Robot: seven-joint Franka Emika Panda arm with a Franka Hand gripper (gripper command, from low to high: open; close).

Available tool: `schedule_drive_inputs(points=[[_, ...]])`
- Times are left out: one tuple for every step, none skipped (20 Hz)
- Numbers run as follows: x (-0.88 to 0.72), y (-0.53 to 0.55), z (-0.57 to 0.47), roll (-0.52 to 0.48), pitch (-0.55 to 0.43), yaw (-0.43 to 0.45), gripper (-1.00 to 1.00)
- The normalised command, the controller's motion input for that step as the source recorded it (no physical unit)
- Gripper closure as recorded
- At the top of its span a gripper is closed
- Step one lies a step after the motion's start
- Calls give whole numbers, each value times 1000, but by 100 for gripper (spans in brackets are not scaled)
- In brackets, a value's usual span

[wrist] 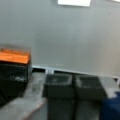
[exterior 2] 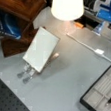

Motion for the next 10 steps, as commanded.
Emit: schedule_drive_inputs(points=[[-85, 116, -275, 77, -143, -4, 100], [-82, 122, -297, 88, -146, -7, 100], [-79, 134, -325, 87, -155, -8, 100], [-71, 157, -358, 83, -163, -2, 100], [-66, 177, -397, 77, -166, 5, 100], [-62, 198, -416, 65, -162, 15, 100], [-61, 210, -427, 44, -157, 25, 100], [-66, 213, -424, 18, -146, 37, 100], [-72, 203, -429, 7, -138, 44, 100], [-84, 188, -421, 3, -136, 42, 100]])
